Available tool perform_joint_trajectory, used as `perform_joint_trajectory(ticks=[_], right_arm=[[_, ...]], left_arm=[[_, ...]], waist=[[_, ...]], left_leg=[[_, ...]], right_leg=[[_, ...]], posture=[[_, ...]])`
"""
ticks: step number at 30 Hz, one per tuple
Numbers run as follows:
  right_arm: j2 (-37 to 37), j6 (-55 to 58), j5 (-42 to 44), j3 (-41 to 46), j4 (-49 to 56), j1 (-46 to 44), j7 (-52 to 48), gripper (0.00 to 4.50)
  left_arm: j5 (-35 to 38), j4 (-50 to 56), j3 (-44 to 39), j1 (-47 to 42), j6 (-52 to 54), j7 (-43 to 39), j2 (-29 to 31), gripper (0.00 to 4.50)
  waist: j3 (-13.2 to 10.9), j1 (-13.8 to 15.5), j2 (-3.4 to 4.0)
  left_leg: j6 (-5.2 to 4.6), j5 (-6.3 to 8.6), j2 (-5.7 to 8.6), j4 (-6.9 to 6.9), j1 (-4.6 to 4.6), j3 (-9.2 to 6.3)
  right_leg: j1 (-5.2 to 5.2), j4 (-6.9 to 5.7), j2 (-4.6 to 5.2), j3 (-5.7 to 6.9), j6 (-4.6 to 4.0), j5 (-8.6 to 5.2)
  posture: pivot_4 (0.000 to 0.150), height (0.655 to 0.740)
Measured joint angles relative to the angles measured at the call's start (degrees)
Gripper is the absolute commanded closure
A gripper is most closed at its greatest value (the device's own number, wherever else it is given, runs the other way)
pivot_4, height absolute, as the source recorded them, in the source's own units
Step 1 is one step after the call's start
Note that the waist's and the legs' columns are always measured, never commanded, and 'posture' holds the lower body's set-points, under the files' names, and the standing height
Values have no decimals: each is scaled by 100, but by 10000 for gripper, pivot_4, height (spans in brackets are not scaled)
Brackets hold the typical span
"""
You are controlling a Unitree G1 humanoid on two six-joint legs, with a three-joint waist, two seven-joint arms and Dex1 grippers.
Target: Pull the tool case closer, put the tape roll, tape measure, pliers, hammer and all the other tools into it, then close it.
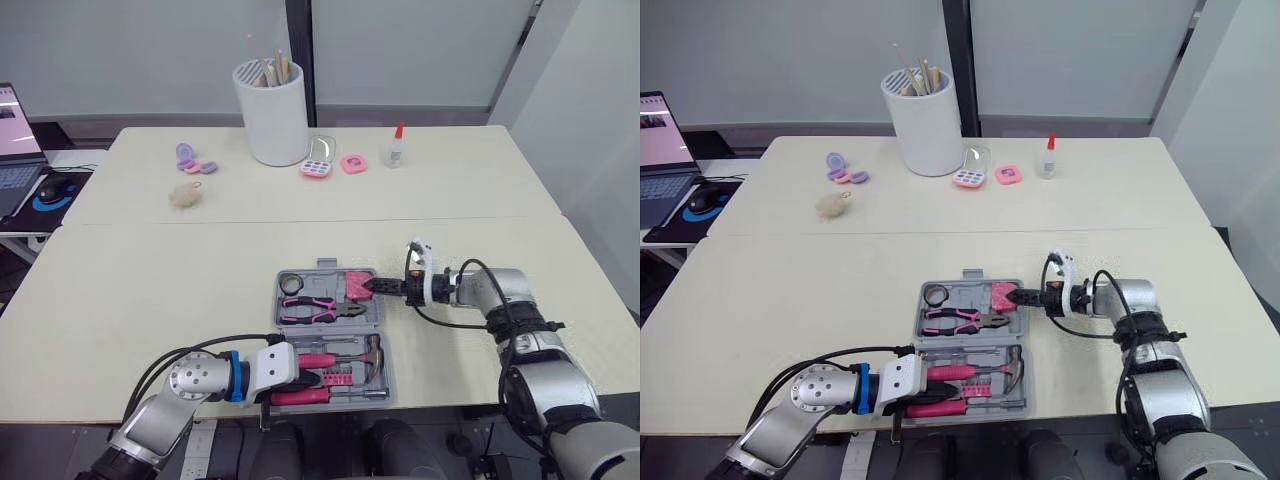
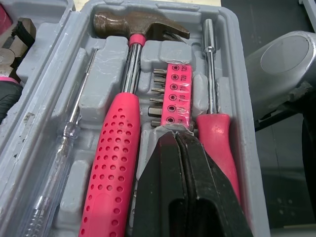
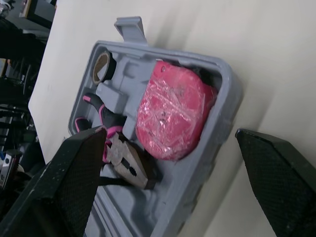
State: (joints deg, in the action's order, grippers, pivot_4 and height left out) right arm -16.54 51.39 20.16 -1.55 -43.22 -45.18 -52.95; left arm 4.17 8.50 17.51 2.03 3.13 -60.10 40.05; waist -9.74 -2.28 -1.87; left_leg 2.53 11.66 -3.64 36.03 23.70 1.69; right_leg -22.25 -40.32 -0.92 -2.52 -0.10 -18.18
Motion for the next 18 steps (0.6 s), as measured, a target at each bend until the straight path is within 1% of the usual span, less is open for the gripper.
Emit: perform_joint_trajectory(ticks=[5, 8, 11, 14, 18], right_arm=[[323, -430, -95, 156, -789, -356, 11, 541], [450, -540, -20, 458, -1199, -476, -14, 541], [484, -358, 242, 919, -1505, -541, -49, 541], [461, -229, 363, 1054, -1496, -545, -243, 541], [419, -37, 369, 1037, -1175, -543, -532, 541]], left_arm=[[-45, 125, 61, 12, 169, 7, 136, 45000], [-82, 188, 86, -4, 224, -11, 203, 45000], [-84, 208, 97, -39, 245, -15, 247, 45000], [-87, 205, 111, -55, 245, -30, 267, 45000], [-100, 204, 125, -68, 244, -28, 282, 45000]], waist=[[13, -90, 0], [15, -126, 2], [14, -125, 3], [14, -133, 4], [13, -137, 5]], left_leg=[[0, 0, -2, -9, -27, 2], [0, 0, -2, -19, -35, 3], [0, 0, -4, -22, -33, 5], [0, 0, -4, -23, -34, 5], [0, 0, -4, -24, -34, 4]], right_leg=[[19, -1, -4, -2, -1, 0], [21, -1, -5, -10, -2, -1], [18, -1, -4, -14, -3, -1], [17, 0, -4, -21, -2, -1], [15, 0, -4, -20, -2, -2]], posture=[[1500, 7400], [1500, 7400], [1500, 7400], [1500, 7400], [1500, 7400]])
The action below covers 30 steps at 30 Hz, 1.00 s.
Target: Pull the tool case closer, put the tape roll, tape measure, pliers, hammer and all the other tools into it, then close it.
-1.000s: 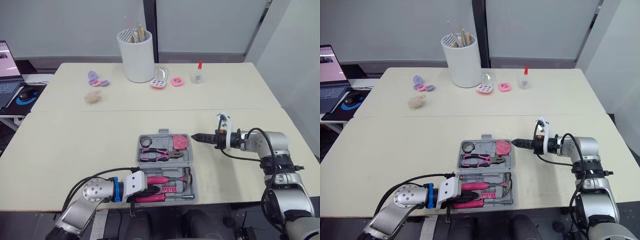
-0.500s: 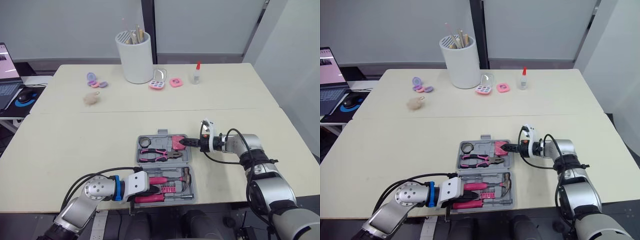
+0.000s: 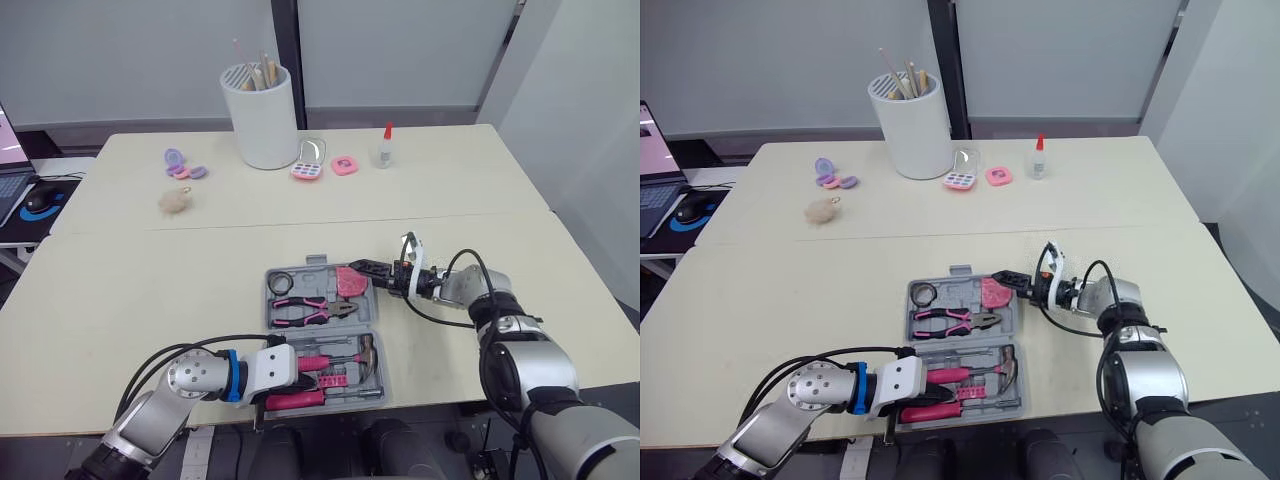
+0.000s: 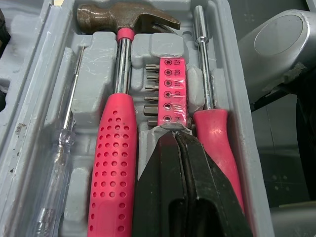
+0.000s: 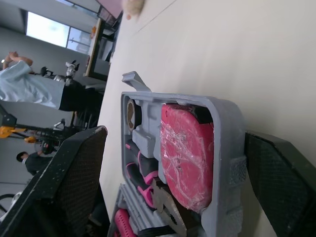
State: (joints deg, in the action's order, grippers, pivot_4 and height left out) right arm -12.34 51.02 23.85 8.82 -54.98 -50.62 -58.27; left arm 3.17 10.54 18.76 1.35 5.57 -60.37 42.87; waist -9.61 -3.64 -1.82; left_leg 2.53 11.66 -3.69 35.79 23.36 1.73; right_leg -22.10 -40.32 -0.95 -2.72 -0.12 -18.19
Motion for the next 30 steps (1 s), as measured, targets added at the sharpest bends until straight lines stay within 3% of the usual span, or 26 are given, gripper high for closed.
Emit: perform_joint_trajectory(ticks=[11, 18, 25, 30], right_arm=[[-96, 914, 341, -67, 1593, 313, -98, 541], [-119, 1564, 732, -117, 2755, 704, 37, 541], [-169, 2083, 1122, -170, 3573, 903, 243, 541], [-588, 2921, 1723, -158, 4823, 1251, 353, 541]], left_arm=[[9, -109, 37, -76, -111, 6, -32, 45000], [454, 169, -310, 308, -217, -24, -59, 45000], [1149, 1318, -1341, 809, 191, -184, 720, 45000], [1333, 1696, -2376, 2298, 366, -869, 1809, 45000]], waist=[[-1, 23, 2], [-4, 22, 3], [-12, 26, 5], [-23, 32, 15]], left_leg=[[0, 0, 1, 0, 3, -1], [0, 0, -1, 2, 36, -6], [0, 0, -1, 1, 46, -13], [0, 1, -1, -11, 49, -21]], right_leg=[[0, 0, 3, 1, 1, 0], [-26, 2, 3, 8, 1, -1], [-29, 16, 4, 13, 1, -1], [-30, 37, 8, 17, 0, -2]], posture=[[1500, 7400], [1500, 7400], [1500, 7400], [1500, 7400]])
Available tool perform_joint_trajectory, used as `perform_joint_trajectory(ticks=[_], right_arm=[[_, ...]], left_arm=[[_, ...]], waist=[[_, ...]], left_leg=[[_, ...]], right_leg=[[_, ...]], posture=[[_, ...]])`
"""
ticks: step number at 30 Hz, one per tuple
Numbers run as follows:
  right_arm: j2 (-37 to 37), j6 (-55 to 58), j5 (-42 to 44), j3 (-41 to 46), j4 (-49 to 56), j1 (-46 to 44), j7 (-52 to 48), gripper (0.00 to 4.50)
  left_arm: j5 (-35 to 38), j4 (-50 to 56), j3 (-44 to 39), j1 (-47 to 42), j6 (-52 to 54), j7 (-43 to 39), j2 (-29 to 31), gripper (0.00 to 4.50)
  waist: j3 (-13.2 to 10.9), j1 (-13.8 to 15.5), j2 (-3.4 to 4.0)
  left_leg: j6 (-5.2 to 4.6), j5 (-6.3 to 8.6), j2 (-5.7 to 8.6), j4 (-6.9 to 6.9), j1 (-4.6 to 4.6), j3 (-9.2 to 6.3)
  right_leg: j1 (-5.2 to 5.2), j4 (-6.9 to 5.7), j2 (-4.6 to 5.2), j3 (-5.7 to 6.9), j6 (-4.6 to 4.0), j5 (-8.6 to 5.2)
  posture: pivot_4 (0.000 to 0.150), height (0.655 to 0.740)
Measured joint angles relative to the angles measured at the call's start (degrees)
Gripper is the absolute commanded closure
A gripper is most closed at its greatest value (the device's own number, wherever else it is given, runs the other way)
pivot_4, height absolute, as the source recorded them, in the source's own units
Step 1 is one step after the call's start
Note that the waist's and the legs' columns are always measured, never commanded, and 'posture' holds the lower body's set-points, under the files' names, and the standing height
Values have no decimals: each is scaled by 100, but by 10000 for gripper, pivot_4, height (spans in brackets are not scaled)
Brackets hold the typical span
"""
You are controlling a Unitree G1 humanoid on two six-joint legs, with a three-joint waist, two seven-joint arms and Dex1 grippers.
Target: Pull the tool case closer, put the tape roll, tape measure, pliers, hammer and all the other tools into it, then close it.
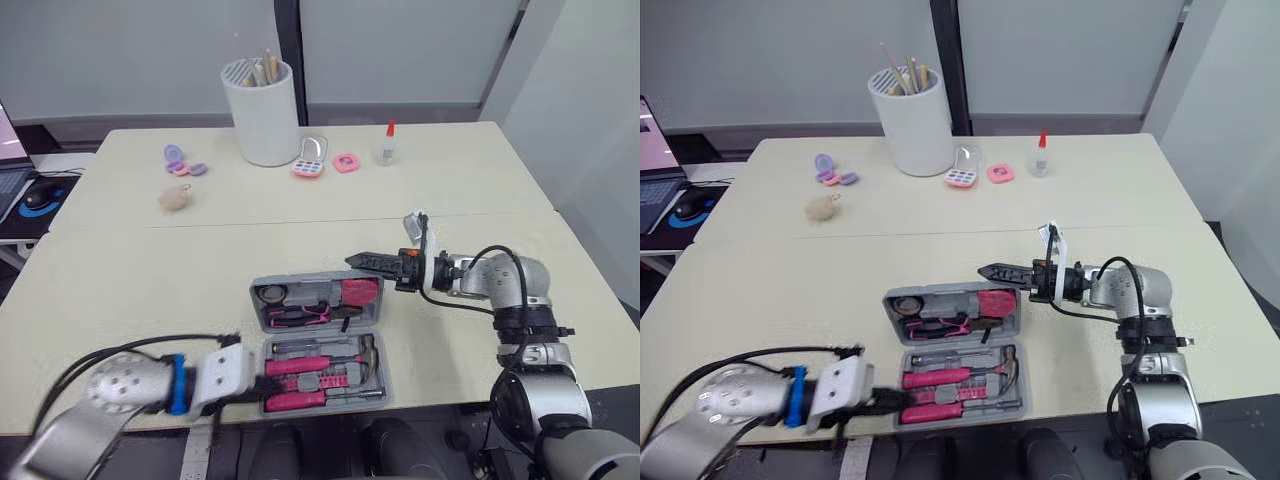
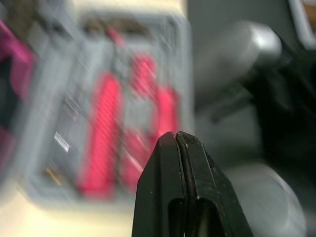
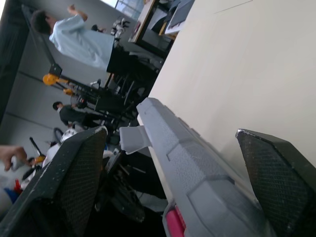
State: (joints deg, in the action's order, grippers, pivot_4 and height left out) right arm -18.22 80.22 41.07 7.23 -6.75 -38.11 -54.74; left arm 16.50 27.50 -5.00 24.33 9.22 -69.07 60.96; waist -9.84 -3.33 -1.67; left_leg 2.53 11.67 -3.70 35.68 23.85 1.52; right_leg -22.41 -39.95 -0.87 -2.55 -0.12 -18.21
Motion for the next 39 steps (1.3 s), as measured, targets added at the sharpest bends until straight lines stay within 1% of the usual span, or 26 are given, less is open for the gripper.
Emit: perform_joint_trajectory(ticks=[2, 3, 5, 6, 8, 10, 11, 12, 13, 15, 17, 19, 22, 25, 29, 34, 39], right_arm=[[-82, 453, 347, 4, 624, 199, 64, 541], [-85, 584, 472, 8, 792, 254, 80, 541], [-216, 983, 918, 48, 1344, 501, 125, 541], [-404, 1078, 1153, 56, 1622, 677, 130, 541], [-829, 1190, 1558, 98, 2161, 1054, 132, 541], [-979, 1131, 1696, 128, 2430, 1128, 134, 541], [-1288, 807, 1603, 47, 2735, 1257, 101, 0], [-1540, 461, 1388, -62, 2890, 1334, 63, 0], [-2079, -649, 681, -441, 3147, 1520, -52, 0], [-2699, -2835, -844, -1080, 3000, 1773, -214, 0], [-2890, -4222, -1686, -1301, 2604, 1831, -308, 0], [-2919, -5228, -2210, -1312, 2079, 1777, -362, 0], [-2920, -6172, -2674, -1300, 1371, 1592, -346, 0], [-2831, -6723, -2918, -1296, 855, 1506, -275, 0], [-2680, -7003, -3057, -1297, 544, 1520, -251, 0], [-2610, -7051, -3181, -1297, 492, 1570, -100, 0], [-2548, -7088, -3322, -1297, 371, 1623, -8, 0]], left_arm=[[-38, -212, -429, 249, -178, -176, 104, 45000], [-71, -351, -532, 286, -227, -194, 140, 45000], [-244, -918, -801, 284, -452, -245, 207, 45000], [-288, -1207, -844, 147, -514, -190, 191, 45000], [-316, -1791, -938, -331, -567, 95, -49, 45000], [-314, -1980, -943, -600, -571, 259, -211, 45000], [-296, -2082, -952, -927, -614, 461, -481, 41329], [-284, -2139, -960, -1077, -651, 604, -623, 39756], [-270, -2271, -982, -1310, -759, 795, -869, 36318], [-206, -2433, -1039, -1570, -881, 1018, -1134, 30695], [-121, -2521, -1058, -1745, -883, 1136, -1269, 24473], [-73, -2545, -1058, -1920, -833, 1222, -1320, 18866], [-56, -2719, -1061, -2233, -749, 1261, -1322, 9448], [-32, -2962, -1049, -2575, -583, 1281, -1324, 162], [-60, -3227, -968, -2904, -561, 1325, -1349, 162], [-657, -3830, -742, -3206, -976, 1803, -1404, 162], [-996, -4172, -611, -3370, -1264, 2098, -1455, 162]], waist=[[-5, 33, 3], [-5, 36, 3], [-7, 49, 5], [-8, 74, 7], [-12, 140, 8], [-15, 145, 2], [-18, 149, 7], [-17, 150, 0], [-17, 150, -2], [-19, 150, -21], [-20, 125, -25], [-21, 108, -27], [-21, 110, -28], [-21, 123, -28], [-21, 133, -27], [-21, 137, -27], [-21, 147, -27]], left_leg=[[0, 0, 0, 1, 1, 2], [0, 0, 0, 1, 0, 2], [0, 0, -1, 1, -1, 2], [0, 0, 0, 2, 0, 1], [0, 0, 1, 3, 1, 3], [0, 0, 0, 4, 2, 3], [0, 0, 3, 4, 3, 4], [0, 0, 3, 5, 6, 6], [0, 0, 3, 4, 7, 7], [0, 0, 3, 8, 7, 15], [0, 0, 1, 7, 5, 20], [0, 0, 0, 8, 4, 22], [1, 0, 2, 9, 2, 22], [1, 0, 3, 11, 3, 23], [1, 0, 4, 14, 2, 24], [1, 0, 4, 18, 3, 23], [1, 0, 5, 19, 3, 24]], right_leg=[[2, 0, 1, 10, 4, -3], [3, 0, 1, 12, 22, -13], [2, 1, 1, 12, 26, -16], [4, 2, 5, 13, 28, -17], [3, 7, 10, 9, 31, -17], [3, 9, 10, 6, 35, -15], [2, 11, 13, 3, 37, -14], [2, 12, 12, 5, 38, -14], [3, 21, 12, 6, 40, -13], [4, 26, 11, 12, 43, -13], [4, 23, 7, 6, 44, -12], [7, 21, 3, 7, 43, -11], [7, 11, 3, 7, 42, -11], [7, 7, 3, 7, 21, 1], [7, 4, 4, 6, 13, 6], [8, 0, 4, 7, 12, 7], [8, -2, 6, 6, 11, 7]], posture=[[1500, 7400], [1500, 7400], [1500, 7400], [1500, 7400], [1500, 7400], [1500, 7400], [1500, 7400], [1500, 7400], [1500, 7400], [1500, 7400], [1500, 7400], [1500, 7400], [1500, 7400], [1500, 7400], [1500, 7400], [1500, 7400], [1500, 7400]])
